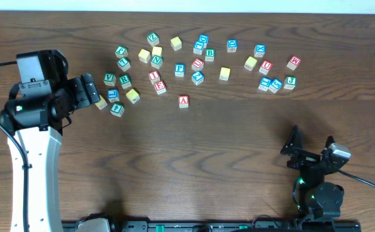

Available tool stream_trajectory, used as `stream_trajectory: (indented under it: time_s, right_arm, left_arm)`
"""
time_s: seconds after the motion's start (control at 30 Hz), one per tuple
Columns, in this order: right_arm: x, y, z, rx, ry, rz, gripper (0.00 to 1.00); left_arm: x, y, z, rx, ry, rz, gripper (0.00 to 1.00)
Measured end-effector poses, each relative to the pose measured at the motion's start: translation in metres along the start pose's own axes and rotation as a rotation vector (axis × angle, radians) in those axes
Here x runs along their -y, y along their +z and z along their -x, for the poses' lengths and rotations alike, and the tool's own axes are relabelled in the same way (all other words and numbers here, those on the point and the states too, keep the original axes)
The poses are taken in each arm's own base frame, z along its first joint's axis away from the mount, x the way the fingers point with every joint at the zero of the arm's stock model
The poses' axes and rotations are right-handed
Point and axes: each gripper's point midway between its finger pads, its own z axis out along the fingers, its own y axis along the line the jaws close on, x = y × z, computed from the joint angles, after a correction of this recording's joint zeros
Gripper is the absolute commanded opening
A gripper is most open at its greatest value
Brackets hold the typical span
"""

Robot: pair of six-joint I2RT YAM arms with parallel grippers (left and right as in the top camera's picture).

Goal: Spell out AI2
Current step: 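Retract the left gripper to the left side of the table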

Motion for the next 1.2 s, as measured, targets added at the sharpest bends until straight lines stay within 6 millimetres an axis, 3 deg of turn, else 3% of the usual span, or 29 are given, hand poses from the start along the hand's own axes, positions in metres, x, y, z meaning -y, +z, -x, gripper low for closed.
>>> stream_trajectory:
  time_s: [1.2]
  right_arm:
    - [-0.0019,0.0000,-0.0010,-0.005,0.034,0.011,0.99]
  left_arm:
    - [-0.0004,-0.0001,-0.0001,0.000,0.000,0.000,0.98]
